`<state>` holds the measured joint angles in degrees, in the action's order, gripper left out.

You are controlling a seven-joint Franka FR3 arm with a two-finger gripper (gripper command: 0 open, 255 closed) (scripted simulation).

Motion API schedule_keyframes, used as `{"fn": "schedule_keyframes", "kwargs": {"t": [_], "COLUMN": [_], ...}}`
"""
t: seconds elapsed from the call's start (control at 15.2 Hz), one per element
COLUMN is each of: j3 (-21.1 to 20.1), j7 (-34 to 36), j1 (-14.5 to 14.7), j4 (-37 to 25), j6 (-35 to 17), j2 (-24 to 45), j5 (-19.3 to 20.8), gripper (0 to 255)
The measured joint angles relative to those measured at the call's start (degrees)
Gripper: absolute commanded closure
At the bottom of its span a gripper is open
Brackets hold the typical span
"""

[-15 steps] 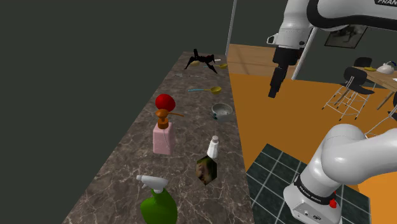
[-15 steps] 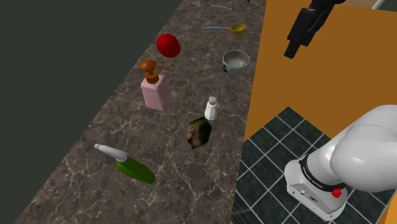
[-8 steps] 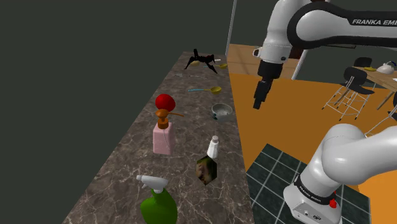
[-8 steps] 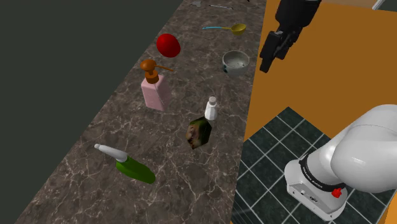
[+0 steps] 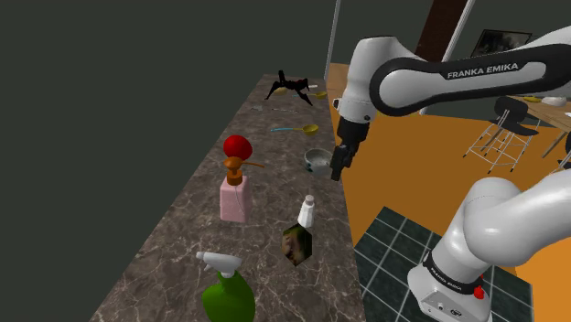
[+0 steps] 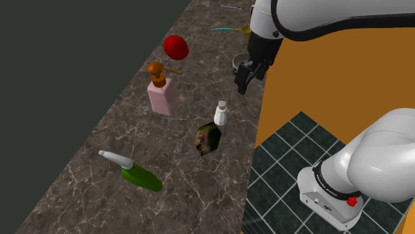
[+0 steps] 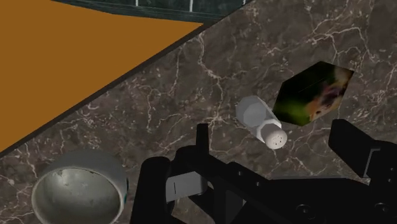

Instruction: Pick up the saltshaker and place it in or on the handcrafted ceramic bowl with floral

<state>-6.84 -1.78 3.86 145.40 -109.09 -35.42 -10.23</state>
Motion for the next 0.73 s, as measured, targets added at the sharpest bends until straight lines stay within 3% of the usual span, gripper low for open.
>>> {"fn": "schedule_keyframes", "kwargs": {"t": [0.46,0.73], "j3": [-5.5,-6.7], "j7": [4.4,5.3], "j1": [1.1,1.4], "j4": [-0.1,0.8], "j6": [-14.7,-19.0], "j2": [12.9,16.0], "j5": [-0.7,-0.8], "gripper": [0,0]}}
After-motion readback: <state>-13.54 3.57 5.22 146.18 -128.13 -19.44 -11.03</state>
